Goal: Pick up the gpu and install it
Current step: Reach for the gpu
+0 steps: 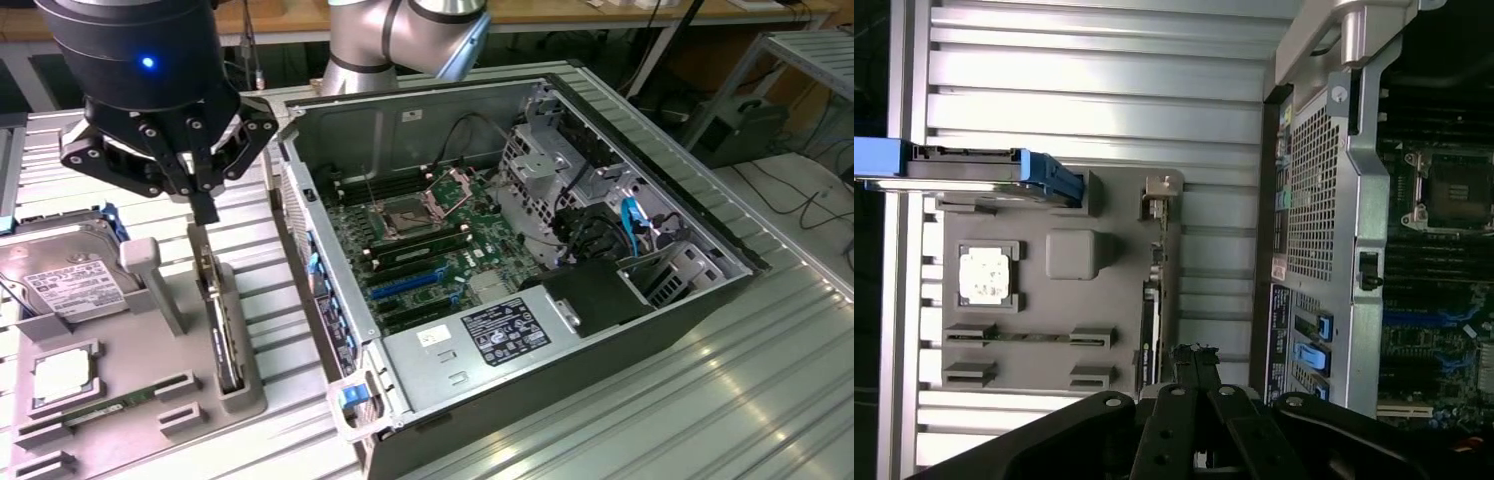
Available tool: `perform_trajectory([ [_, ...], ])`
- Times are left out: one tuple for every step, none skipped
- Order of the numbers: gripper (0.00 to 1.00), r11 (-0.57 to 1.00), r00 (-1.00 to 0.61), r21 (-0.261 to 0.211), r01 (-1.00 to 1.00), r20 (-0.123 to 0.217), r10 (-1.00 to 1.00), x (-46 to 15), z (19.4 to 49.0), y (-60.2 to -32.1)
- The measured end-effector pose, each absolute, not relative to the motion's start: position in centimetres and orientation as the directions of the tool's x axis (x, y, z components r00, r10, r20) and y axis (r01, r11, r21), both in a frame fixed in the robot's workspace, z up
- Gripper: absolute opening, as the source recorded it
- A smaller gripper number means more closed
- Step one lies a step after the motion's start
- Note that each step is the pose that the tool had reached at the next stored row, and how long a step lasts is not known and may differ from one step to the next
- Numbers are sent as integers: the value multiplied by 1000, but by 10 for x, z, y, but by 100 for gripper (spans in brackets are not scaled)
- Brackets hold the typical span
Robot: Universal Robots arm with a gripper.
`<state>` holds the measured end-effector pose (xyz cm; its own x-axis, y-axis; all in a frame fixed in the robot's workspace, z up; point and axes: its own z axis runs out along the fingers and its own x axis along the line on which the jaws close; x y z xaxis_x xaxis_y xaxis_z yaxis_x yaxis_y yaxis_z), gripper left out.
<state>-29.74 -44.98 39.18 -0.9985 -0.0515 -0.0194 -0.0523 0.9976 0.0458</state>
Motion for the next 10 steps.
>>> perform_trajectory([
  [11,997,-998,46,-54,-19,-53,-298,392,-450],
  [11,997,-998,46,-56,-19,-55,-300,392,-450],
  [11,997,-998,46,-57,-19,-56,-301,392,-450],
  [11,997,-998,46,-59,-19,-58,-302,392,-450],
  [11,997,-998,46,-60,-19,-59,-303,392,-450],
  [11,997,-998,46,-62,-19,-61,-304,392,-450],
  [11,997,-998,46,-63,-19,-62,-306,392,-450],
  [11,997,-998,46,-64,-19,-63,-307,392,-450],
  [11,997,-998,46,-65,-19,-64,-309,392,-451],
  [11,997,-998,46,-66,-20,-65,-310,392,-451],
])
